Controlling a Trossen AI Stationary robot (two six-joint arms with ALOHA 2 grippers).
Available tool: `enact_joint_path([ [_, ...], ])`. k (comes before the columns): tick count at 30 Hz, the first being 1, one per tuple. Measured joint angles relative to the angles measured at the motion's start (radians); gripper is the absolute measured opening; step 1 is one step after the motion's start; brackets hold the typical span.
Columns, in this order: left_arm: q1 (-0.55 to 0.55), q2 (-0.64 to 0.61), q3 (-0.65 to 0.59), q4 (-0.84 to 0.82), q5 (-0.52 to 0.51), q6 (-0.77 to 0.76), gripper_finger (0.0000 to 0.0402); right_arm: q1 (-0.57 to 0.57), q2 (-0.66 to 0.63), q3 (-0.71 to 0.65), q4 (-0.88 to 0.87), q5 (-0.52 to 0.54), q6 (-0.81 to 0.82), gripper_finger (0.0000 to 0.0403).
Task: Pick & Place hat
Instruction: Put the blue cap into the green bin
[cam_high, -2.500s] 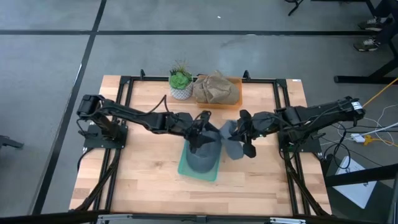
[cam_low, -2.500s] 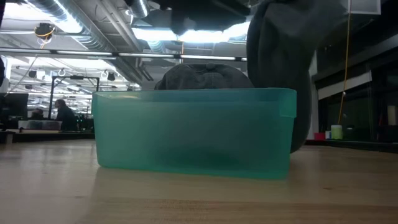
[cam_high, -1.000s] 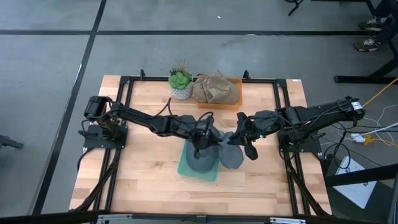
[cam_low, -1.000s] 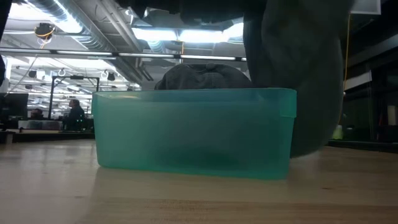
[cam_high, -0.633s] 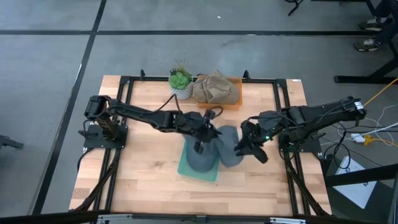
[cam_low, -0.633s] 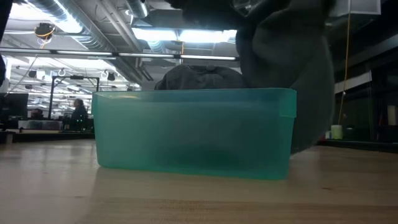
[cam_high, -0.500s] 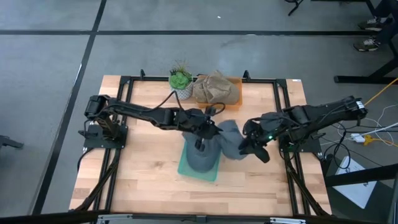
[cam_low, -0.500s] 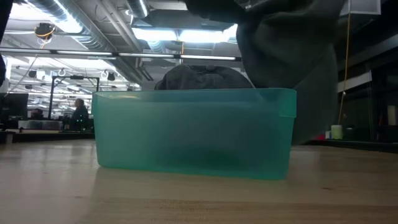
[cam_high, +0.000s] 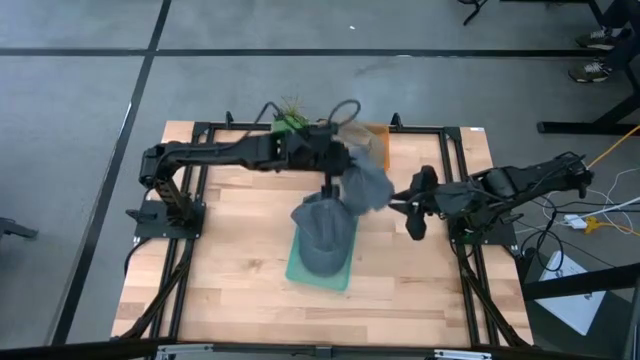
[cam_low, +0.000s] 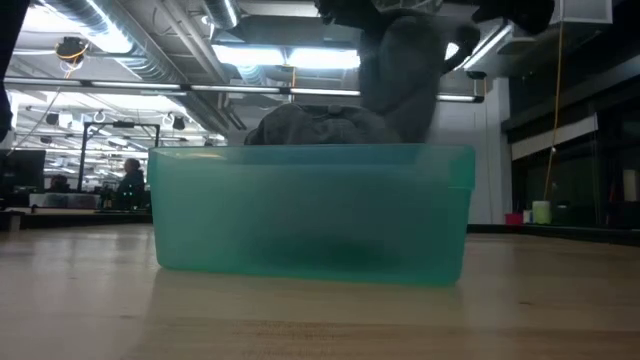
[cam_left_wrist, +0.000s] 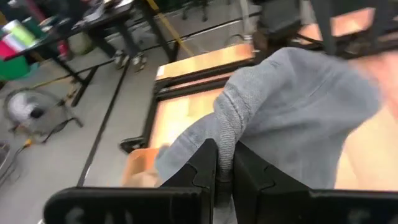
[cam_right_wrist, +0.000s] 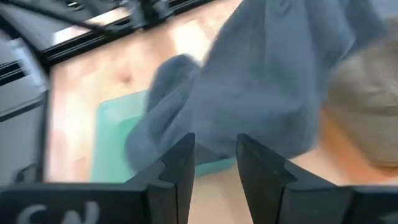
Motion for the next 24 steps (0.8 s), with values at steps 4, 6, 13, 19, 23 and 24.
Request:
enact_joint_path([
  [4, 0.055, -0.001, 0.039, -0.028, -0.001, -0.023, 0.0021, 0.0, 0.022, 0.0, 0.0, 0.057, 0.0, 0.0117],
  [6, 0.078, -0.001, 0.044, -0.037, -0.001, -0.032, 0.0021, 0.0, 0.035, 0.0, 0.001, 0.057, -0.001, 0.0117],
  [13, 0.112, -0.005, 0.044, -0.021, 0.044, -0.057, 0.0021, 0.0, 0.105, 0.0, 0.002, 0.202, -0.017, 0.0117],
  [19, 0.112, -0.005, 0.044, -0.004, 0.043, -0.056, 0.0022, 0.0, 0.195, -0.001, 0.102, 0.432, -0.133, 0.0116],
  [23, 0.112, -0.005, 0.044, -0.004, 0.043, -0.056, 0.0022, 0.0, 0.259, -0.001, 0.267, 0.459, -0.29, 0.0116],
  [24, 0.112, -0.005, 0.044, -0.003, 0.043, -0.056, 0.0022, 0.0, 0.274, -0.001, 0.307, 0.453, -0.327, 0.0116],
])
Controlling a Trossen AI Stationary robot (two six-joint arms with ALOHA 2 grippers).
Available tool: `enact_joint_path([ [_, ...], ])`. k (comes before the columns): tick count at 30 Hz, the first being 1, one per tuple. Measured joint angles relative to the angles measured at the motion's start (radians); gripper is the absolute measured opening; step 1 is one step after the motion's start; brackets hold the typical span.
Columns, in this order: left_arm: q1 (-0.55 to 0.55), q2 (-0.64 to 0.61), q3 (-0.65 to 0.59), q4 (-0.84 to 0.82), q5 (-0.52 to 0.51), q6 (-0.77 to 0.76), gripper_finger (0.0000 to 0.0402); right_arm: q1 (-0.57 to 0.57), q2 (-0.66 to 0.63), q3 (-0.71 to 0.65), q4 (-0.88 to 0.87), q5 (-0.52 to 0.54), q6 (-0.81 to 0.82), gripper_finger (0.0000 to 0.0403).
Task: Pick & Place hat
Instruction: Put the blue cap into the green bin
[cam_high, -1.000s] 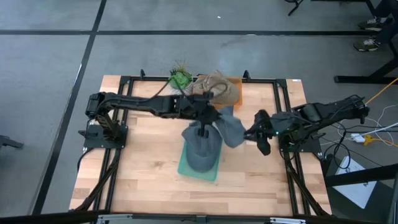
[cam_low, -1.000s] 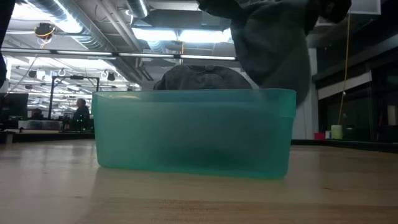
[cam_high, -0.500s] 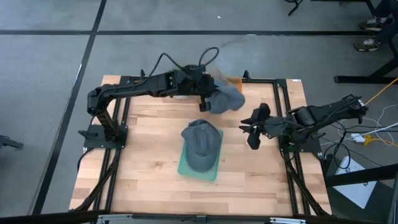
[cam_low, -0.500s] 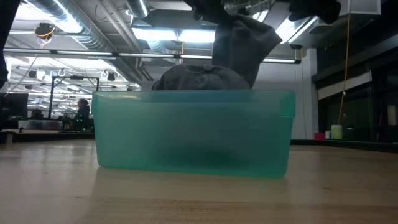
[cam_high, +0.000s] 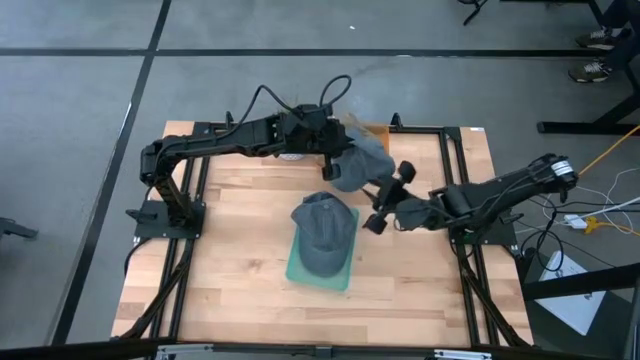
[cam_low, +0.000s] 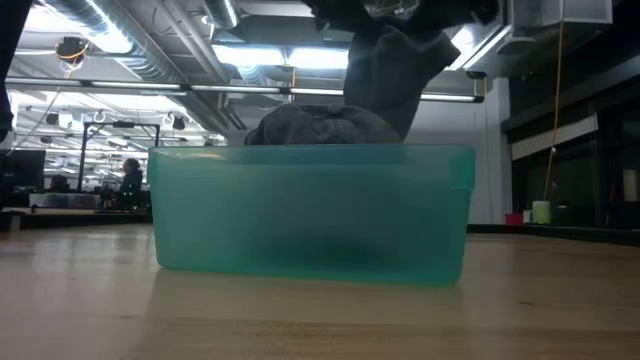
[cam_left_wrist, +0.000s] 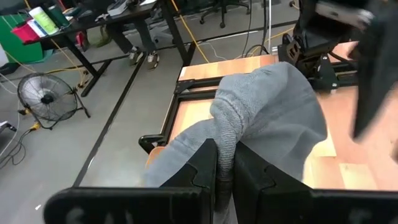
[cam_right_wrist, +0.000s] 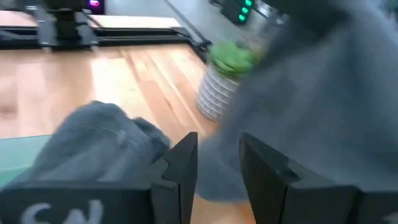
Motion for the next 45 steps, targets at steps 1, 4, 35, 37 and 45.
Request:
enact_joint_path([
  [1, 0.0, 0.0, 0.0, 0.003, 0.0, 0.0, 0.0022, 0.0, 0.014, 0.0, 0.036, -0.013, -0.034, 0.0116],
  [4, 0.0, 0.0, 0.0, 0.011, 0.004, 0.0, 0.0022, -0.002, 0.053, 0.0, 0.132, -0.051, -0.141, 0.0116],
  [35, 0.004, -0.045, 0.001, -0.137, 0.476, -0.095, 0.0031, -0.084, -0.021, 0.0, 0.033, -0.043, -0.173, 0.0116],
  [37, 0.014, -0.045, 0.001, -0.136, 0.473, -0.098, 0.0031, -0.084, -0.021, 0.0, 0.035, -0.069, -0.176, 0.0116],
  [45, 0.026, -0.045, 0.001, -0.13, 0.487, -0.113, 0.0034, -0.084, -0.021, 0.0, 0.133, -0.077, -0.292, 0.0111],
])
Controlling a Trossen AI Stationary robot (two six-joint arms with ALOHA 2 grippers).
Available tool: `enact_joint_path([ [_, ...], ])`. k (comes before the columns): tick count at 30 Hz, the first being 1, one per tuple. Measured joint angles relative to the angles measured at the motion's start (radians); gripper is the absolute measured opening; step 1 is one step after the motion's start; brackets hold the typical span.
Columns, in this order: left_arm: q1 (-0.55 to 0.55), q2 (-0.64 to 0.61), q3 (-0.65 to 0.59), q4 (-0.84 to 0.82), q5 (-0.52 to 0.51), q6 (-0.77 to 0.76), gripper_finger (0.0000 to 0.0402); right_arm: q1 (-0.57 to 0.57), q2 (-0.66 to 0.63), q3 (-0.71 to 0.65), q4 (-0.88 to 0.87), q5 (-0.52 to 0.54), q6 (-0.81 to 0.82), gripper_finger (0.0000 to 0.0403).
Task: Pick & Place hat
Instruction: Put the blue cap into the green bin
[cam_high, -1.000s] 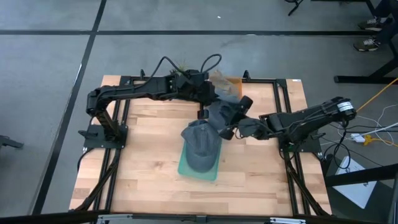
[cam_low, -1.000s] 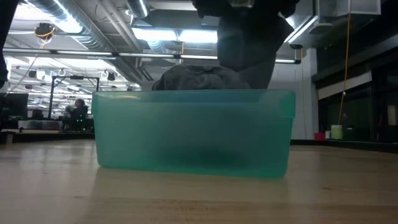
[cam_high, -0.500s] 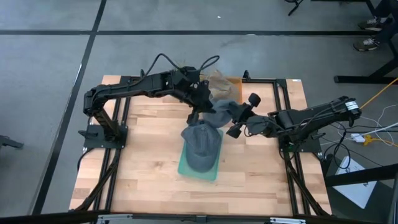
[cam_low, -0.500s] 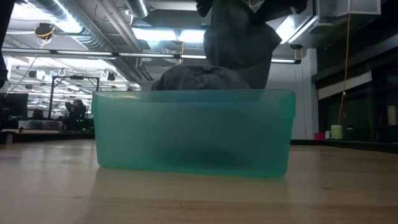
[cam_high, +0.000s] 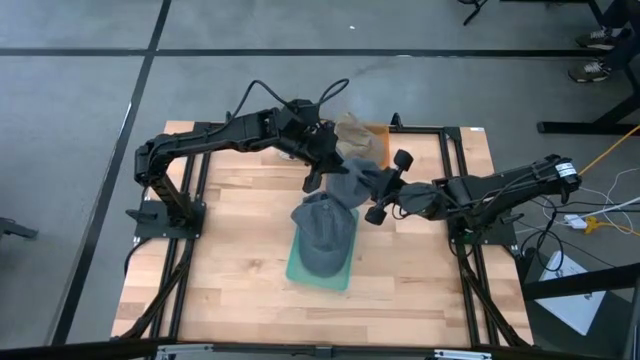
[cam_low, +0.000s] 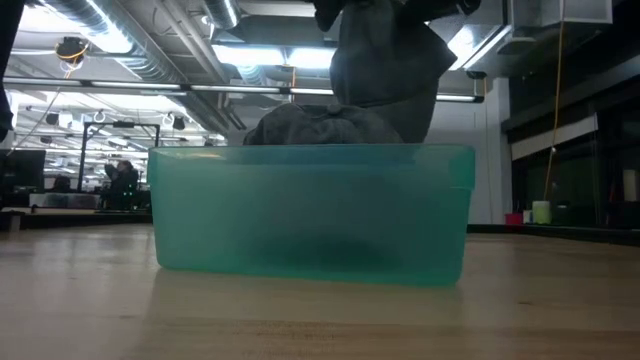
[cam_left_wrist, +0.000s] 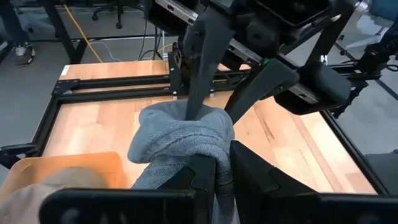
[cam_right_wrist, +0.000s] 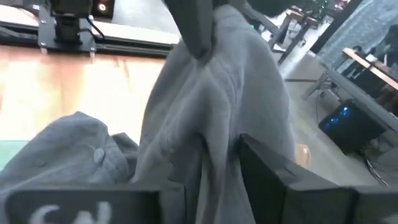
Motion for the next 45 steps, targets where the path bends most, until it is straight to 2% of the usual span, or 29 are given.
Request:
enact_joint_path([
  [2, 0.0, 0.0, 0.0, 0.0, 0.0, 0.0, 0.0034, 0.0, 0.0, 0.0, 0.01, -0.013, -0.011, 0.0091],
  [6, 0.0, 0.0, 0.0, -0.002, 0.0, 0.0, 0.0035, 0.0, -0.001, 0.0, -0.021, -0.031, -0.015, 0.0019],
  [7, 0.0, 0.0, 0.0, -0.003, 0.0, 0.002, 0.0036, 0.0, -0.004, 0.0, -0.033, -0.04, -0.019, 0.0012],
  [12, 0.01, 0.001, -0.001, -0.019, 0.0, 0.003, 0.0037, 0.011, -0.067, 0.0, -0.099, -0.086, 0.023, 0.0006],
  [21, 0.018, -0.001, -0.002, -0.043, -0.011, 0.061, 0.0055, 0.054, -0.303, 0.0, -0.185, -0.229, 0.066, 0.0003],
  [27, 0.02, -0.001, -0.002, -0.006, -0.009, 0.1, 0.0116, 0.055, -0.377, 0.0, -0.256, -0.288, 0.141, 0.0002],
  [33, -0.013, -0.001, -0.001, 0.061, -0.005, 0.2, 0.019, 0.054, -0.368, 0.0, -0.297, -0.32, 0.175, 0.0001],
  [37, -0.062, 0.0, -0.001, 0.064, -0.011, 0.314, 0.0225, 0.053, -0.349, 0.0, -0.286, -0.318, 0.18, 0.0001],
  [41, -0.117, 0.014, -0.001, 0.079, -0.137, 0.428, 0.0242, 0.053, -0.323, 0.0, -0.268, -0.321, 0.175, 0.0001],
  [45, -0.158, 0.034, -0.001, 0.115, -0.252, 0.552, 0.0245, 0.053, -0.296, 0.0, -0.26, -0.377, 0.174, 0.0001],
])
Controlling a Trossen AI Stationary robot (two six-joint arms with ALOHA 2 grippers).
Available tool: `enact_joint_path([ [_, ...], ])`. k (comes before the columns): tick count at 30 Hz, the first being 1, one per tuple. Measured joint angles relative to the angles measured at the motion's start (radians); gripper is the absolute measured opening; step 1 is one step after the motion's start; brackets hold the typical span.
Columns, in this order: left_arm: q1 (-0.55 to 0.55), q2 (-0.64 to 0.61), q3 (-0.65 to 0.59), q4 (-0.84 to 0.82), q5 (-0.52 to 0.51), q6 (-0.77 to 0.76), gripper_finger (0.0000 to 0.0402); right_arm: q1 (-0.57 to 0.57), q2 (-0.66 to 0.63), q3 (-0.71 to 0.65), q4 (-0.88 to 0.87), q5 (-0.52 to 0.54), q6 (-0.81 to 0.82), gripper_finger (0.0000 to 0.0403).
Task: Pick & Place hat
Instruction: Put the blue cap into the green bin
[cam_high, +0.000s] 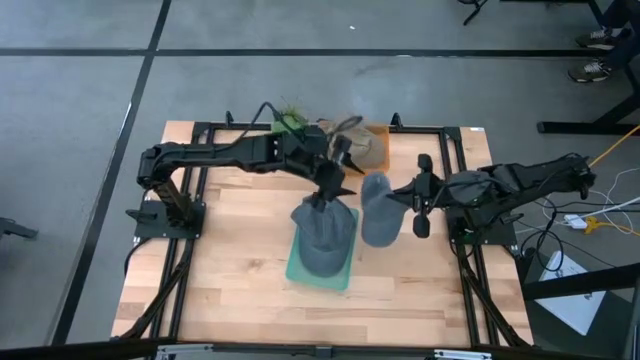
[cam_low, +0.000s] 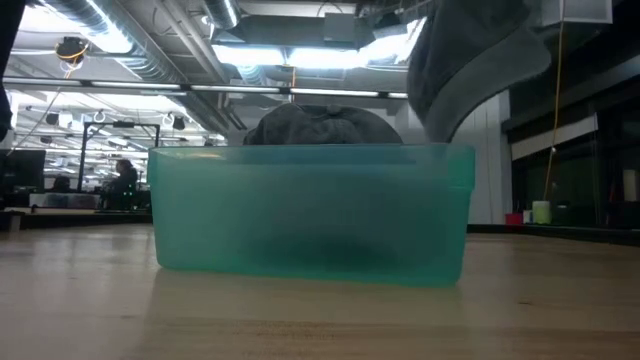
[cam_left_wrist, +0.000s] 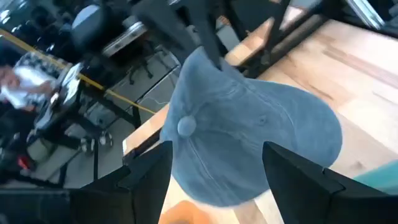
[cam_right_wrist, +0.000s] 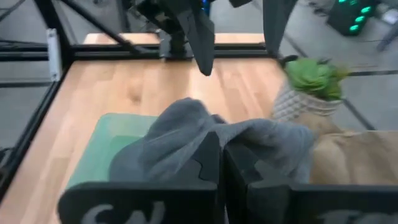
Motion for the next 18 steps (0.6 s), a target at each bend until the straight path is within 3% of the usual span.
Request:
enact_joint_path([
  [4, -0.031, 0.033, 0.0, 0.046, -0.004, 0.059, 0.0242, 0.0, 0.022, 0.0, 0.011, -0.074, -0.004, 0.0002],
  [13, -0.049, 0.121, 0.0, 0.113, 0.03, 0.017, 0.0242, 0.0, 0.052, 0.0, 0.04, -0.211, -0.031, 0.0004],
  [18, -0.048, 0.159, 0.0, 0.142, 0.129, -0.05, 0.0244, 0.0, 0.063, 0.0, 0.037, -0.221, -0.035, 0.0004],
])
